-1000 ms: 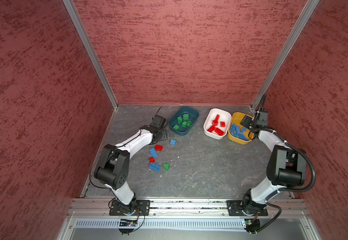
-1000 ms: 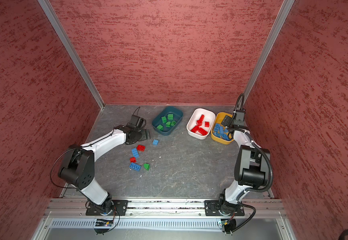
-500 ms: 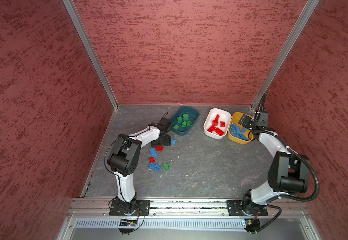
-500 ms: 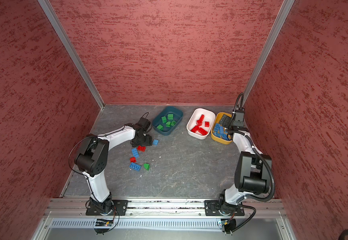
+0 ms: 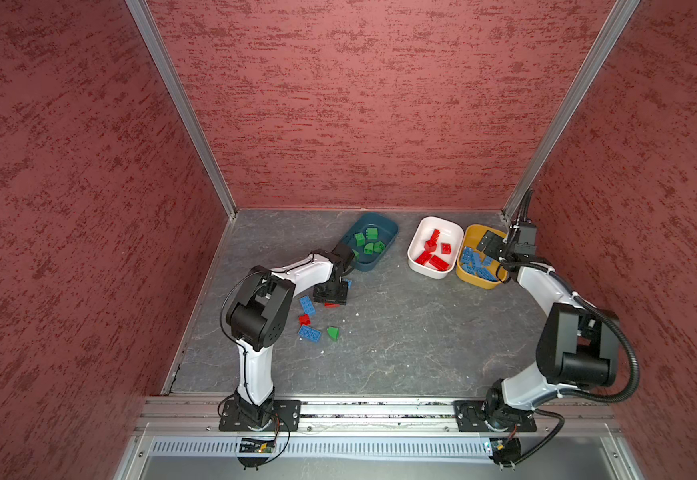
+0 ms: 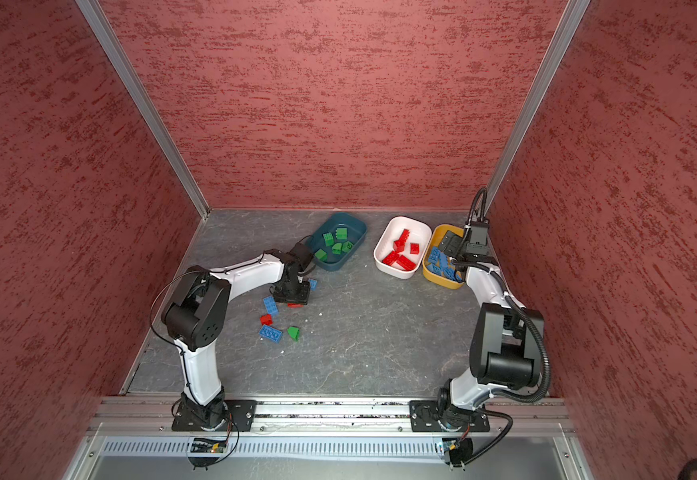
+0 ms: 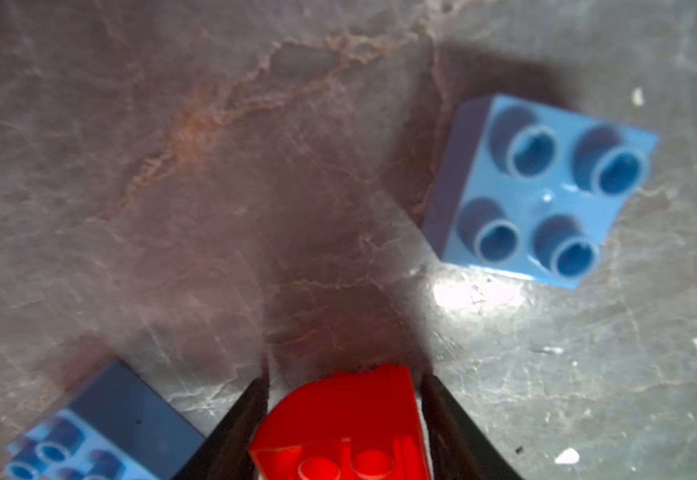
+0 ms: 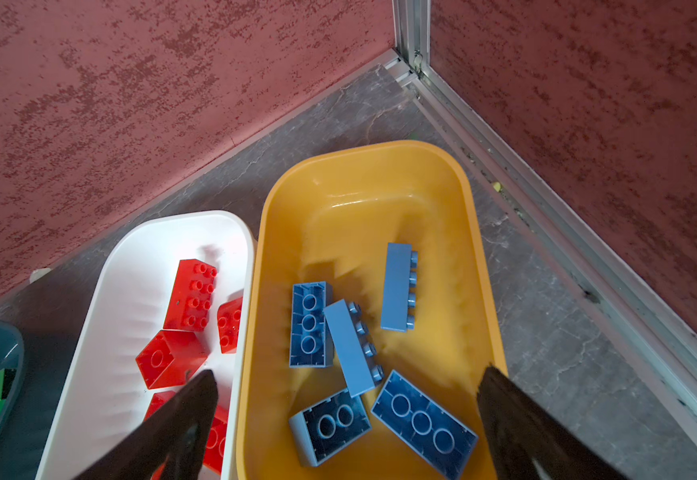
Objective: Sort the legos into containers by color
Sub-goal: 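Drop the blue brick in the yellow tub with the right gripper, then carry a red brick with the left gripper and drop it in the white tub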
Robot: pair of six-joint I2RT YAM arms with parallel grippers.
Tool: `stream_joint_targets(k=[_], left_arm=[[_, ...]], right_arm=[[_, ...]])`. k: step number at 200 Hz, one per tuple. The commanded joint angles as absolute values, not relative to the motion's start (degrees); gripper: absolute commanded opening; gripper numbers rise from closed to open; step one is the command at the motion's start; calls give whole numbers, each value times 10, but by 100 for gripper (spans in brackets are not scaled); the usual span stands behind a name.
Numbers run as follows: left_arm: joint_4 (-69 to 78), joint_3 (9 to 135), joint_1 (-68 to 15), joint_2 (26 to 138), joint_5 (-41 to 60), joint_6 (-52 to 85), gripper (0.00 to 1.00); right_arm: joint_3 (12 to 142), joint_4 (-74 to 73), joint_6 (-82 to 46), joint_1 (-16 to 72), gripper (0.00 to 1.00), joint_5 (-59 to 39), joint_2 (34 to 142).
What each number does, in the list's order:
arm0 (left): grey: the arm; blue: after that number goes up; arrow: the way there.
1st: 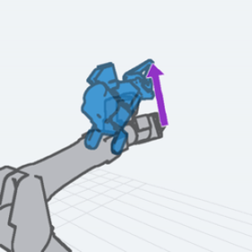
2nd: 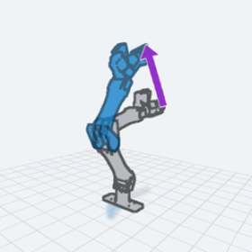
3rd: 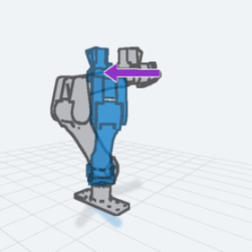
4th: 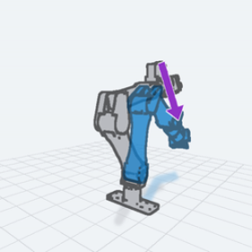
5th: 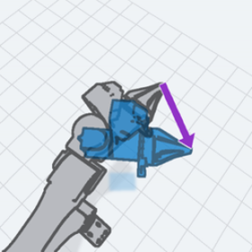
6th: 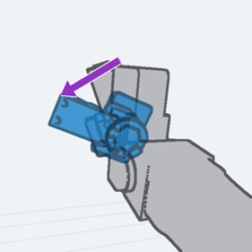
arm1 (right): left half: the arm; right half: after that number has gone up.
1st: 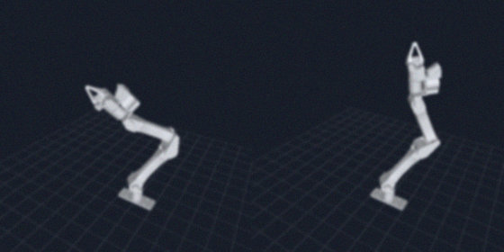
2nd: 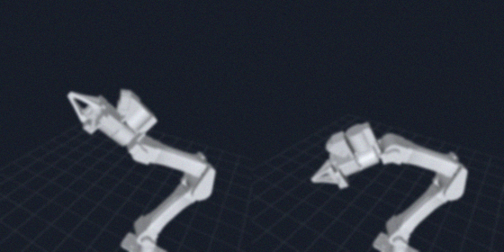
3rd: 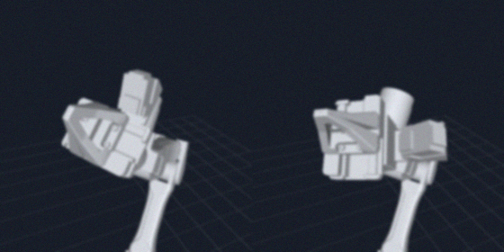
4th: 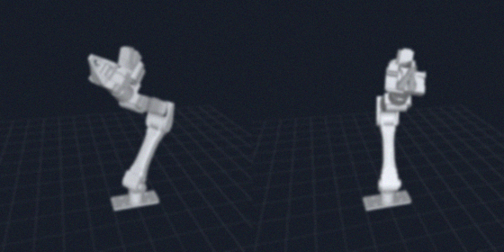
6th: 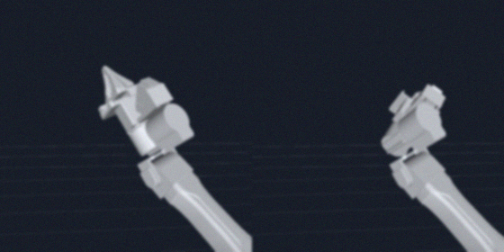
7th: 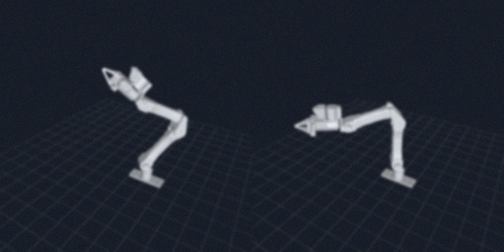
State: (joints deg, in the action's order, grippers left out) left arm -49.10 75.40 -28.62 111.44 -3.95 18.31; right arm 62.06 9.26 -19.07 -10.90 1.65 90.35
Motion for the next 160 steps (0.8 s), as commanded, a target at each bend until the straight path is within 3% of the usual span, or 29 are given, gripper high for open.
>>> stream_joint_targets(k=[1,42,91,130,160], left_arm=[[-497,769,-289,1124,-51,185,52],[-496,799,-309,1104,-27,170,42],[-474,873,-337,1103,14,184,41],[-437,993,-360,1162,65,191,41],[-444,1134,-376,1246,87,187,41]], right_arm=[[612,83,-188,-104,99,11,882],[594,77,-183,-103,99,11,860],[578,69,-188,-102,99,-11,845],[544,21,-184,-88,99,-128,818],[540,27,-175,-58,99,-136,814]])
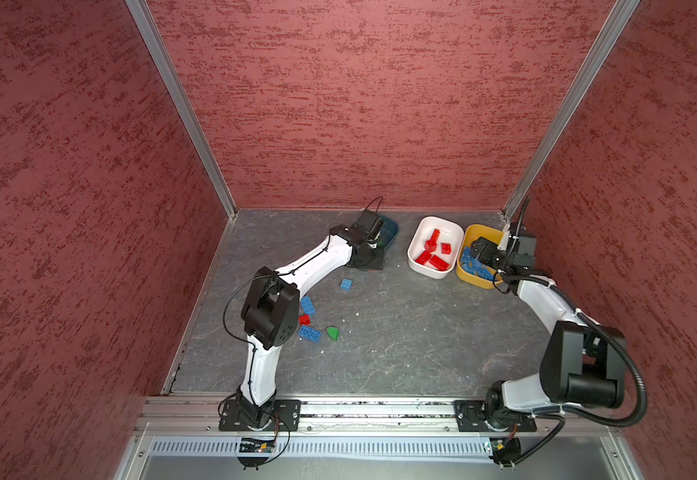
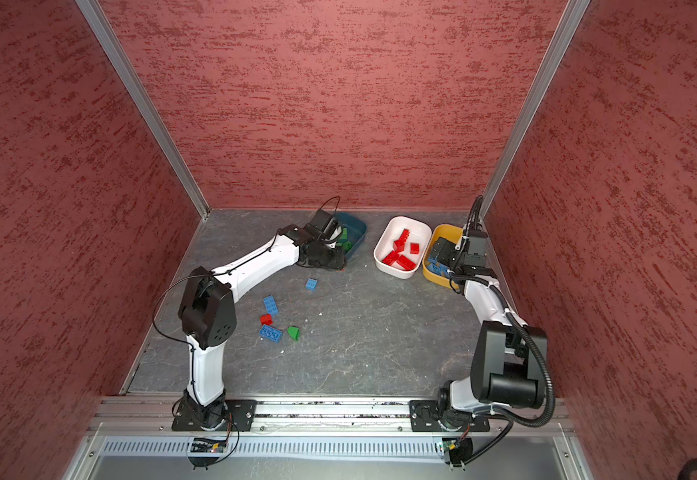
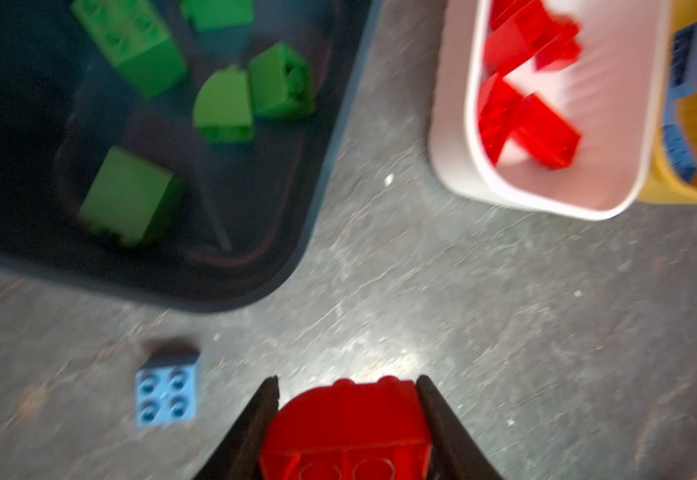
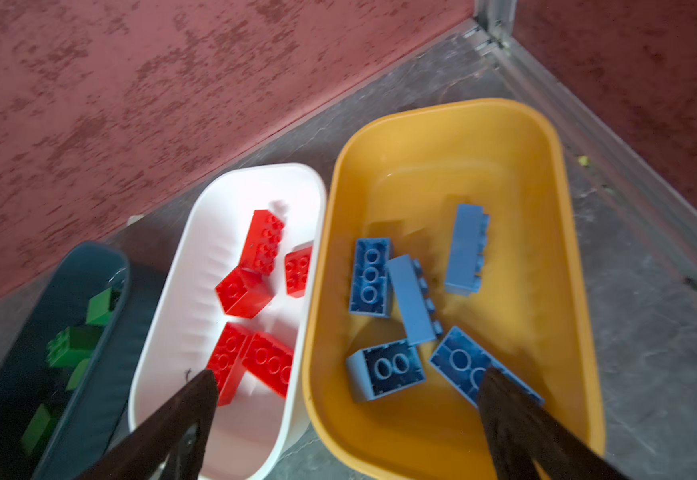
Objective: Sort the legos into containers by color
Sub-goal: 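Carry a red brick with the left gripper and drop it in the white tub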
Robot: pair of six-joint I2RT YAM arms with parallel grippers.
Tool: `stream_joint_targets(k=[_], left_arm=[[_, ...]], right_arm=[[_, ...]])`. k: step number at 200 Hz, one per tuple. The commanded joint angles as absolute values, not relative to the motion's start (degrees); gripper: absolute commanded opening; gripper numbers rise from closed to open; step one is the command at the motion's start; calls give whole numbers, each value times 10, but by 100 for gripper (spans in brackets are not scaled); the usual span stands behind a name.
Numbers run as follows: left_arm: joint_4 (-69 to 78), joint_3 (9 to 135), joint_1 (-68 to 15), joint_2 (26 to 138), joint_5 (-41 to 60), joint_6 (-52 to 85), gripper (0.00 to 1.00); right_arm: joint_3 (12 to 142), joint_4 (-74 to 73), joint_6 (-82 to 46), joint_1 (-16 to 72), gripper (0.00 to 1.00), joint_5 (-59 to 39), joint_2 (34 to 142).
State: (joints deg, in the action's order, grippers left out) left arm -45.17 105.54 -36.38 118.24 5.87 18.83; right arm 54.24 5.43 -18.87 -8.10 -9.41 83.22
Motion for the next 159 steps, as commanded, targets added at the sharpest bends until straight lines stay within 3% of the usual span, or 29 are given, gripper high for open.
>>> stream_joint_targets(k=[1,47,97,138,159], left_arm=[[-445,1139,-376,1249,86,187,41],[-434,1340,-389,1371,140,204,41],[-256,1368,-393,1429,199,283,41],[-275,1498,-394,1514,227,304,63],[-283,1497,-395,1510,261,295,72]], right_arm=[[540,27,-176,-58,99,-136,814],[548,41,-188,-32,99,-125,816],[553,56,-208,-25,99,-101,821],[553,71,-207,-22,99,-97,813],[547,72,-205,-20,99,-104,809]])
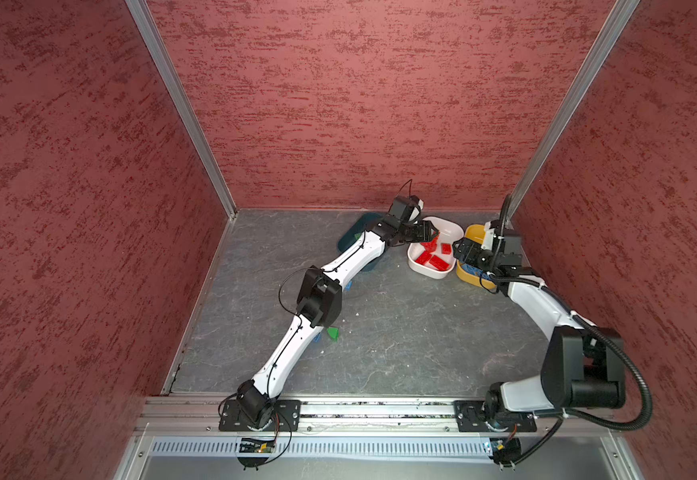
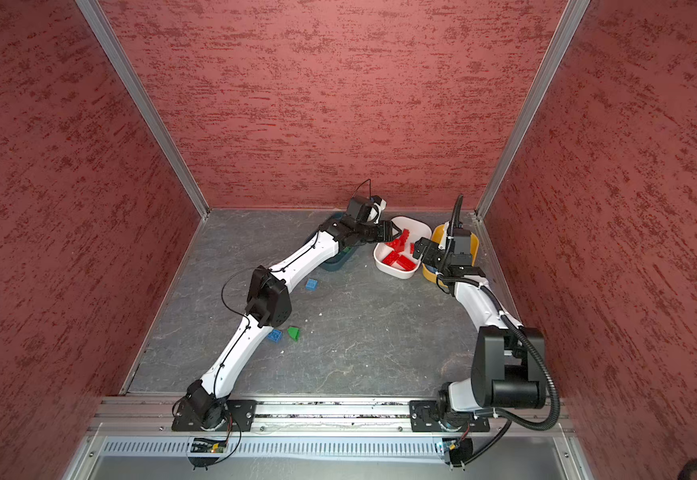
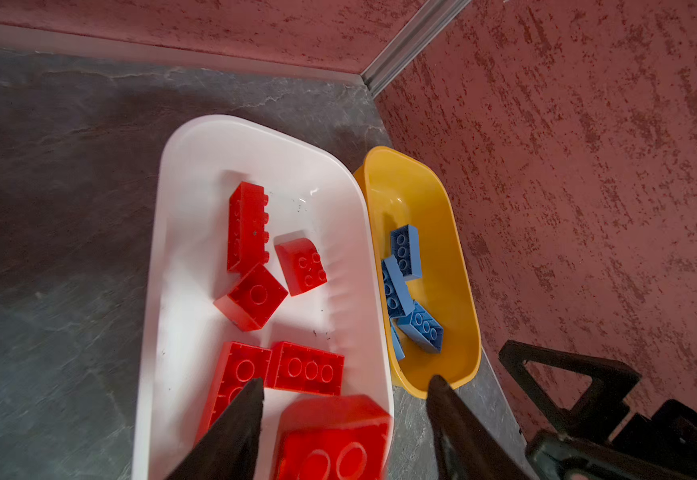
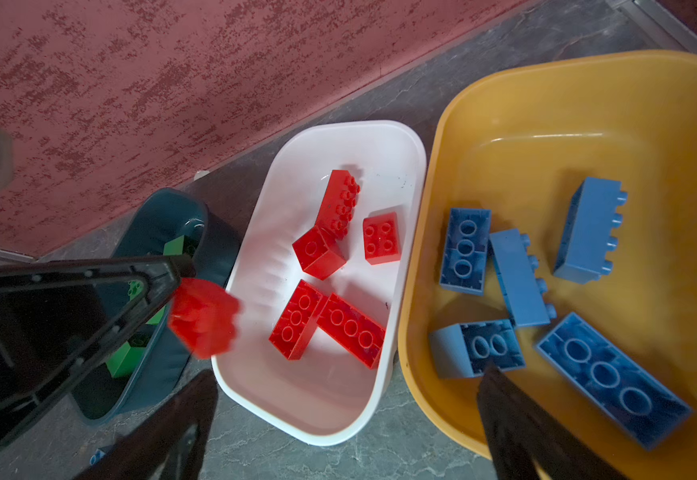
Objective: Sort the legos into containers by color
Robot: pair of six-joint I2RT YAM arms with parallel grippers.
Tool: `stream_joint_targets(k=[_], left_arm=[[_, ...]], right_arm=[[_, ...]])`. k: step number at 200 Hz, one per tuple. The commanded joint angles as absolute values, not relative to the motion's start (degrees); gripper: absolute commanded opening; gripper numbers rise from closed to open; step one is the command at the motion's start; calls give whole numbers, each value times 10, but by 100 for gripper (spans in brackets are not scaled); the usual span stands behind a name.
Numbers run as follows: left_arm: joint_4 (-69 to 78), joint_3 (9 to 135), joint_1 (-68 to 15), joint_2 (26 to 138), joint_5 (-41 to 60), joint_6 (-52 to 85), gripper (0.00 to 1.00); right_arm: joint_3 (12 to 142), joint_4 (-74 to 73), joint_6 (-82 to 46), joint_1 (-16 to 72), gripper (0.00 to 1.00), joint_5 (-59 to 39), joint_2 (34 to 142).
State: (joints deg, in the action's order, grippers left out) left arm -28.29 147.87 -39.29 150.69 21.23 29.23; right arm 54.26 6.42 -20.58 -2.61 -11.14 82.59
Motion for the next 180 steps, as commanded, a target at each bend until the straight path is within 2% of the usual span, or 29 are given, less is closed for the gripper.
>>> stream_joint_targets(k=[1,35,72,101,132,180], left_arm=[[-284,1496,-395,1508,262,293,73],[-307,1413,-394,1438,243,247,87],[-241,1198,-380,1290,189,244,100],[-211,1051,-357,1180,131,247,99],[-201,899,-333,1062,23,249,99],[-229,751,-277,940,-88,312,99]], right_arm=[[547,71,-205,-20,99,-105,809],[542,61,-197,-1,99,-141,809],[543,41,-167,55,99,-154,819],[551,24,-131,115,99,-150,847],[553,-7,-49,210,98,-163,875],[590,-17,101,340,95,-214,964]])
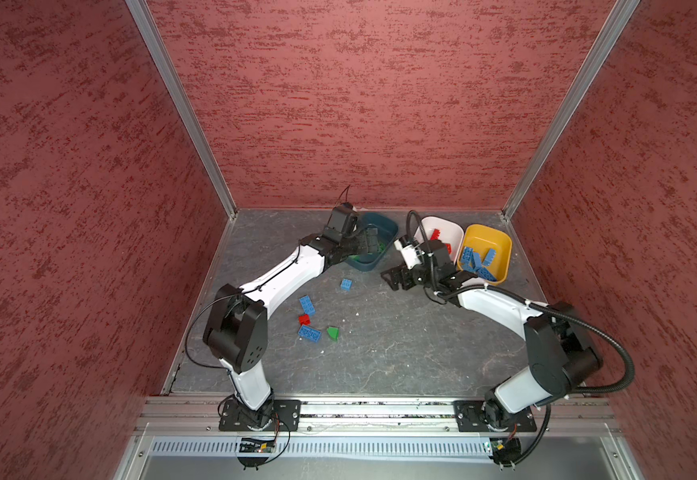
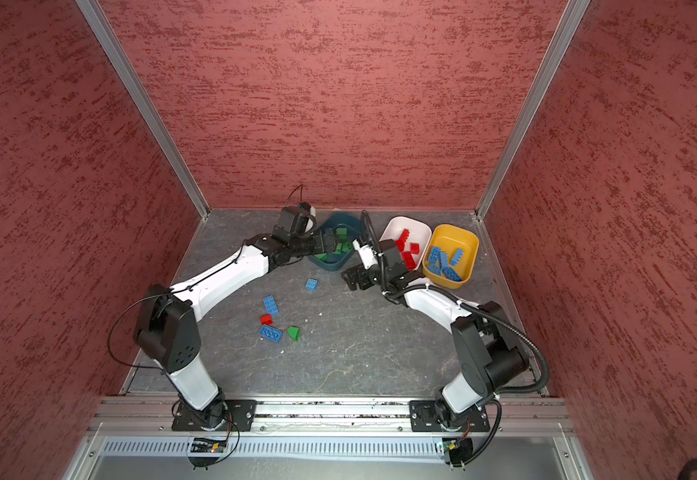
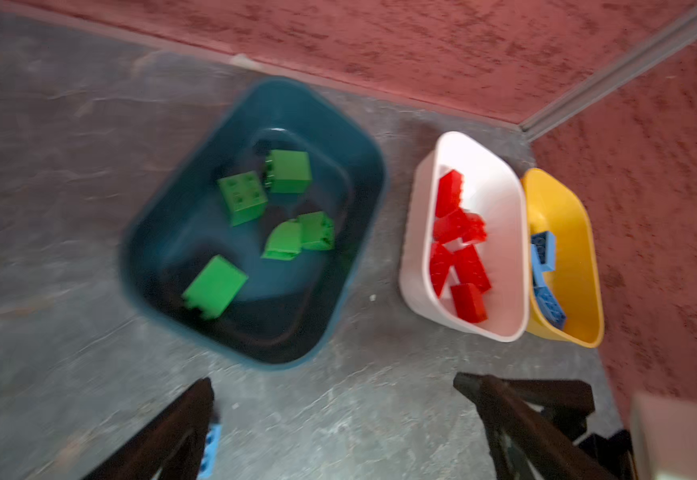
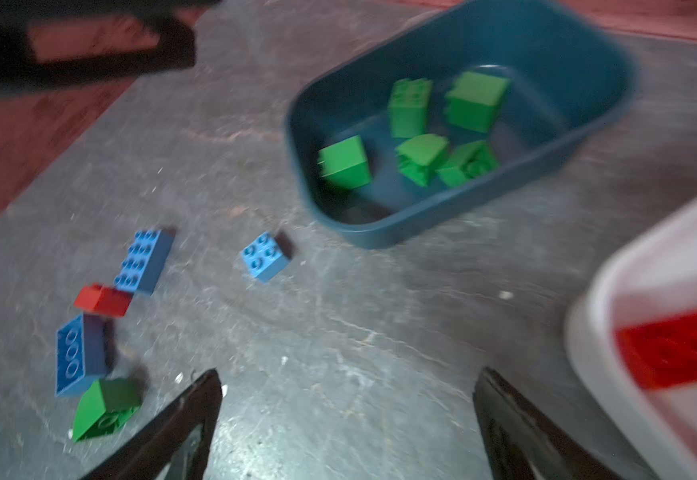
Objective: Sort the legos into containers by color
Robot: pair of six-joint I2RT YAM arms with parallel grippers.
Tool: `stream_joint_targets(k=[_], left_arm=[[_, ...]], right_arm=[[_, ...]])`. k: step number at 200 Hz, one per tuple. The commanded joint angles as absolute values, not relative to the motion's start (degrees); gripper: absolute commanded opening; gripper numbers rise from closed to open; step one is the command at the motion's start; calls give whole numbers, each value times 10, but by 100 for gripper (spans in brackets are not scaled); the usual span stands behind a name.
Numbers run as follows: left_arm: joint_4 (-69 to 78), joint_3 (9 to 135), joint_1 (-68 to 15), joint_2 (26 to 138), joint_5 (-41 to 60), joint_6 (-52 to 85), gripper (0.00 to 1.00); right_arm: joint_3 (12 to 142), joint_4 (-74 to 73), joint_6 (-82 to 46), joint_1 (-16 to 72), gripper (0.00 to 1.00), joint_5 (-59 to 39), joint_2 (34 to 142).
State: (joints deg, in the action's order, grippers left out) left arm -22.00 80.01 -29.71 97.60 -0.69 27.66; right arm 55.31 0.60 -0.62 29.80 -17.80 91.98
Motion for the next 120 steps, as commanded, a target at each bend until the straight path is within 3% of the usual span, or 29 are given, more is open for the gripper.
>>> stream_joint_targets(k=[1,47,120], left_arm=[[-230,749,-276,939,-90,314,99],[-253,670,-218,883,-95,367,99],[-266,528,-130,827,-84,467,100]], right_arm=[[592,-16,103,342,95,-215,967],[693,-8,136,399,91,-186,1093],[835,76,183,407,87,-124,1234]])
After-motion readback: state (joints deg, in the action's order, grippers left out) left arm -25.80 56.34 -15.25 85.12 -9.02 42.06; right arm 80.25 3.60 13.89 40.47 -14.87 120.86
